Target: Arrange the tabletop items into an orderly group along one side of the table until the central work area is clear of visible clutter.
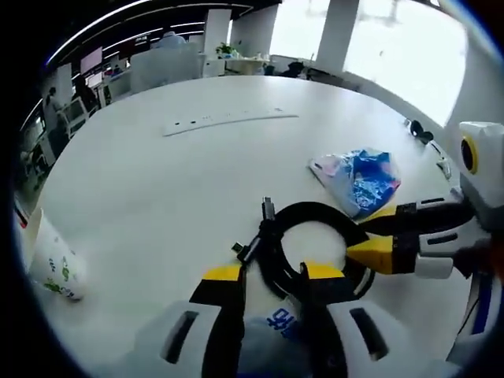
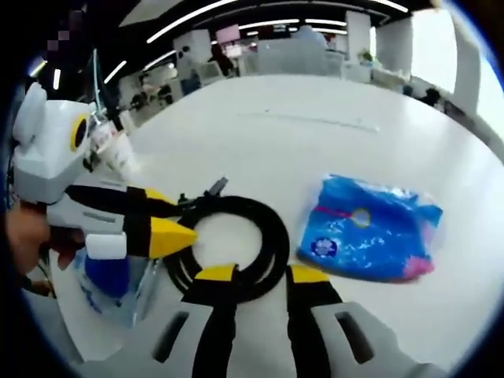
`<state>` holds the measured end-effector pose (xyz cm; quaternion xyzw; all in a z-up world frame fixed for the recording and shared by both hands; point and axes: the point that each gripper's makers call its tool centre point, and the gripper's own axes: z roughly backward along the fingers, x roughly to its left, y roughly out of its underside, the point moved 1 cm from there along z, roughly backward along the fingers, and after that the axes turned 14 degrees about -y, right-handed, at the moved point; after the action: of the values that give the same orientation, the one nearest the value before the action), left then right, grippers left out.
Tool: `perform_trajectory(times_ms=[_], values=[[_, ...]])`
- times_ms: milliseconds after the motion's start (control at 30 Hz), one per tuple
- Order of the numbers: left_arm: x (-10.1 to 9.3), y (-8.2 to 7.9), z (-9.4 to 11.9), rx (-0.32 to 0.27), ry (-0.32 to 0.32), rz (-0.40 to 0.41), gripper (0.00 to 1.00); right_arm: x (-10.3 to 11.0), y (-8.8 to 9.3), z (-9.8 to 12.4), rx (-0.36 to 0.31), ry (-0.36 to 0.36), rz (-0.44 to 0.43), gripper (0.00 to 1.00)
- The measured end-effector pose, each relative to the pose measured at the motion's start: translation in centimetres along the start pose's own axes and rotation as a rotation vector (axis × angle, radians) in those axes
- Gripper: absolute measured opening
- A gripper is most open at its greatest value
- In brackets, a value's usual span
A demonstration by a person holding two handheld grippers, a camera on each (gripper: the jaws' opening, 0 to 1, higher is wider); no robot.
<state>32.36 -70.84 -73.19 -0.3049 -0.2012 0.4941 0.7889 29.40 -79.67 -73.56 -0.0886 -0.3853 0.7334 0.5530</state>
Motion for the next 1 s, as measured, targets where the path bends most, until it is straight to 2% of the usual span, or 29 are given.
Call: perform_trajectory(times_ms=[33,67,100,233,533,1000], values=[[-1.1,0.4,0.2,0.027,0.046,0.040,0.18,0.2,0.0,-0.1,0.001,-0.009,-0.018,0.18],[0.0,0.0,-0.1,-0.008,-0.002,-0.022,0.18,0.1,0.1,-0.1,0.001,-0.003,-0.011,0.16],[-0.2,0.0,-0.1,-0.007,-0.002,-0.021,0.18,0.1,0.1,-0.1,0.000,-0.001,-0.016,0.15],[0.2,0.0,-0.1,0.000,-0.001,0.048,0.15,0.0,0.0,0.1,-0.019,-0.006,-0.033,0.10],[0.5,-0.4,0.1,-0.021,-0.008,0.050,0.10,-0.1,-1.0,0.6,-0.051,-0.003,-0.028,0.03],[0.9,-1.4,1.1,-0.043,-0.003,0.096,0.07,0.5,-1.5,1.2,-0.065,-0.010,-0.016,0.01]])
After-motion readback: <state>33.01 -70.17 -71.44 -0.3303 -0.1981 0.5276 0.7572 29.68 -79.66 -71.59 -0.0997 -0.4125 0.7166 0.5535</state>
